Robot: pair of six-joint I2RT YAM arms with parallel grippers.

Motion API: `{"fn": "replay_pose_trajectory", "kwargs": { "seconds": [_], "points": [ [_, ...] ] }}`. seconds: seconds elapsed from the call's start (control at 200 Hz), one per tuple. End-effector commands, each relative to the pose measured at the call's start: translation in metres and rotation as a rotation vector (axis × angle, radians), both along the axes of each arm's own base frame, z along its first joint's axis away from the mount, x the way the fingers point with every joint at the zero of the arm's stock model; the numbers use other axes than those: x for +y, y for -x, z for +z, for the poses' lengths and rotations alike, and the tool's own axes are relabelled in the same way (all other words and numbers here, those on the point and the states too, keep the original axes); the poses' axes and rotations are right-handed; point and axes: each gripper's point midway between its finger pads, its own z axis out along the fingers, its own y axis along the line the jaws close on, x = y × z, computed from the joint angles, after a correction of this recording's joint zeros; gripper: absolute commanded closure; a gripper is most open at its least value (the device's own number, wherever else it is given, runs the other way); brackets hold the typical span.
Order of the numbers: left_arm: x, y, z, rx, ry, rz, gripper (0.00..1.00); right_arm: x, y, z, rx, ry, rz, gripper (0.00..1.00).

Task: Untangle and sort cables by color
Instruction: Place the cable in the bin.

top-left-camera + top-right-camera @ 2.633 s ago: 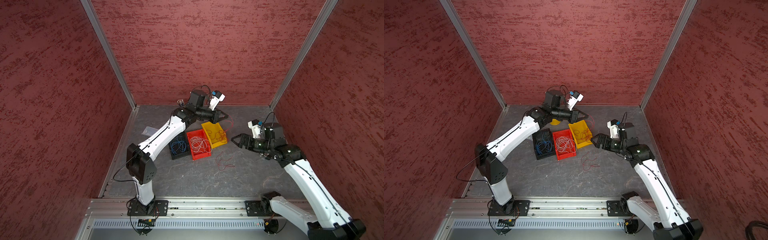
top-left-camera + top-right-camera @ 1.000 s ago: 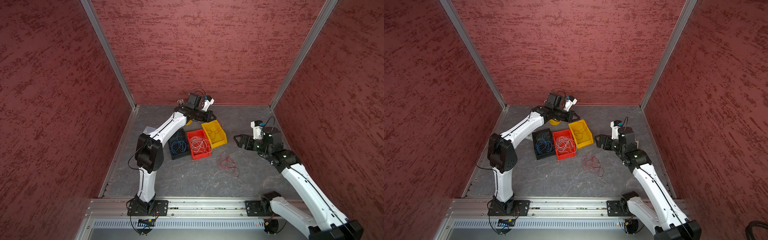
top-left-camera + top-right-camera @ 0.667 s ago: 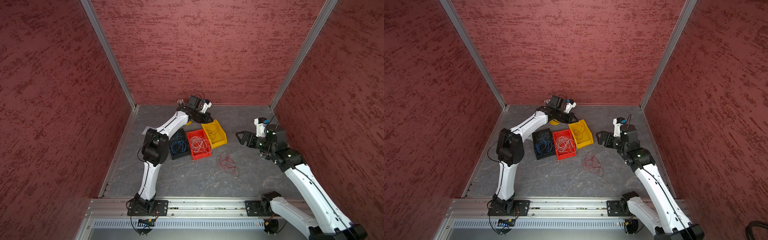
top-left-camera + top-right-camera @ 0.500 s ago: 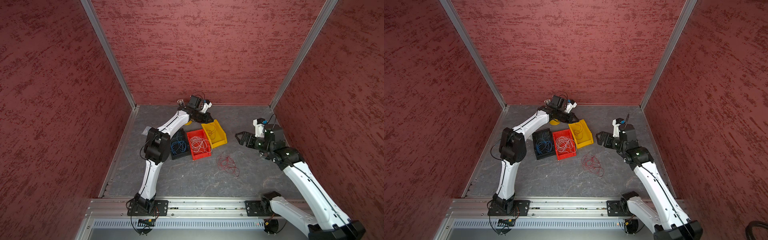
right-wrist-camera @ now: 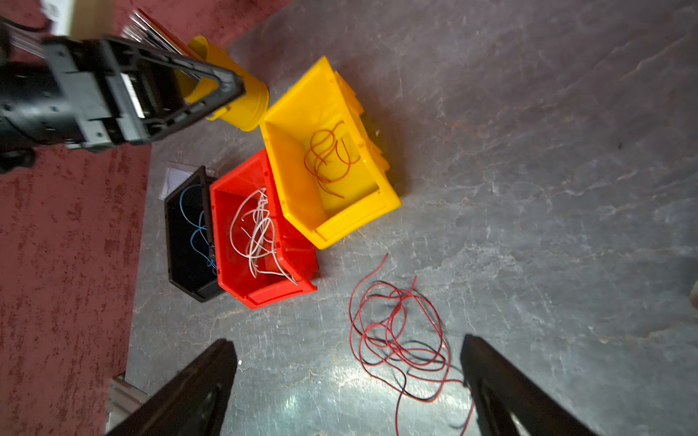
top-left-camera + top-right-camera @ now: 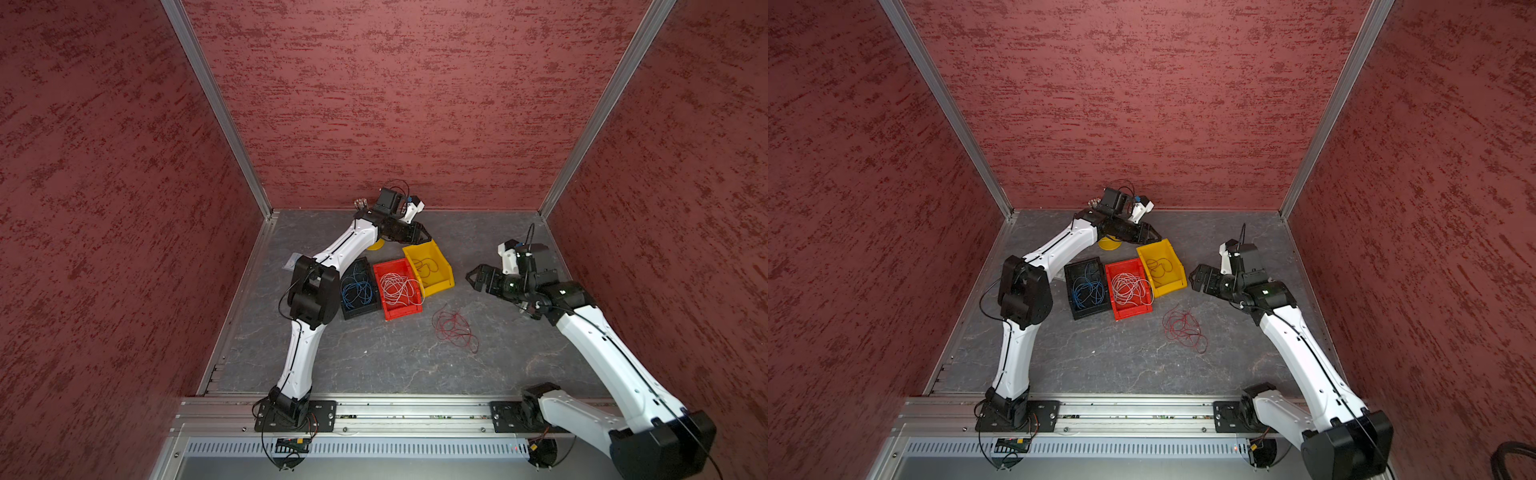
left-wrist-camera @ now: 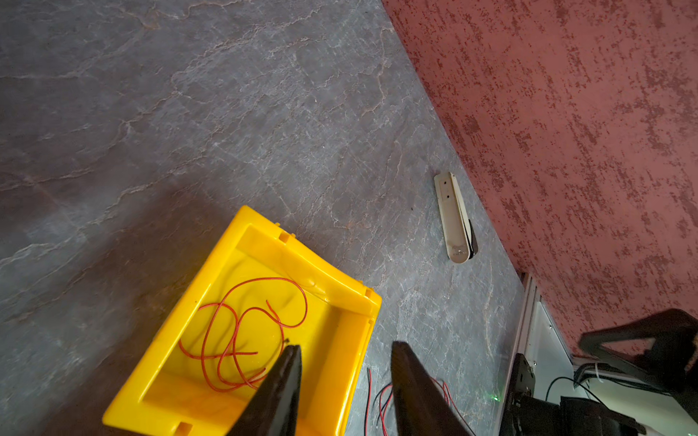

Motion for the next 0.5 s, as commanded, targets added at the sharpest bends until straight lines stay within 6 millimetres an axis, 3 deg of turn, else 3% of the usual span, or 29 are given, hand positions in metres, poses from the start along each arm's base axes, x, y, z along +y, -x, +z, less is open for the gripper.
{"fn": "replay_pose_trajectory", "kwargs": {
  "seconds": [0.0, 0.105, 0.175, 0.21, 0.22, 0.23, 0.245, 0.381, 0.496],
  "points": [
    [0.004, 0.023, 0.059, -0.086, 0.098, -0.026, 0.51, 0.002, 0.015, -0.018, 0.153, -0.005, 0.01, 0.03],
    [0.01, 0.049, 0.07, -0.082, 0.16, -0.024, 0.47, 0.007, 0.027, -0.041, 0.248, -0.027, 0.034, 0.1],
    [0.014, 0.066, 0.077, -0.081, 0.192, -0.023, 0.38, 0.01, 0.034, -0.051, 0.289, -0.041, 0.046, 0.16],
    [0.016, 0.076, 0.076, -0.075, 0.197, -0.021, 0.26, 0.011, 0.039, -0.058, 0.313, -0.044, 0.049, 0.19],
    [0.017, 0.078, 0.076, -0.074, 0.198, -0.019, 0.19, 0.012, 0.041, -0.059, 0.319, -0.045, 0.052, 0.2],
    [0.018, 0.08, 0.076, -0.073, 0.199, -0.017, 0.05, 0.012, 0.042, -0.06, 0.325, -0.046, 0.053, 0.21],
    [0.018, 0.084, 0.076, -0.071, 0.202, -0.016, 0.0, 0.013, 0.044, -0.063, 0.333, -0.046, 0.056, 0.22],
    [0.023, 0.115, 0.076, -0.055, 0.222, -0.012, 0.0, 0.017, 0.066, -0.079, 0.403, -0.035, 0.086, 0.38],
    [0.024, 0.136, 0.073, -0.014, 0.239, -0.009, 0.0, 0.025, 0.088, -0.093, 0.46, -0.022, 0.117, 0.43]
  ]
}}
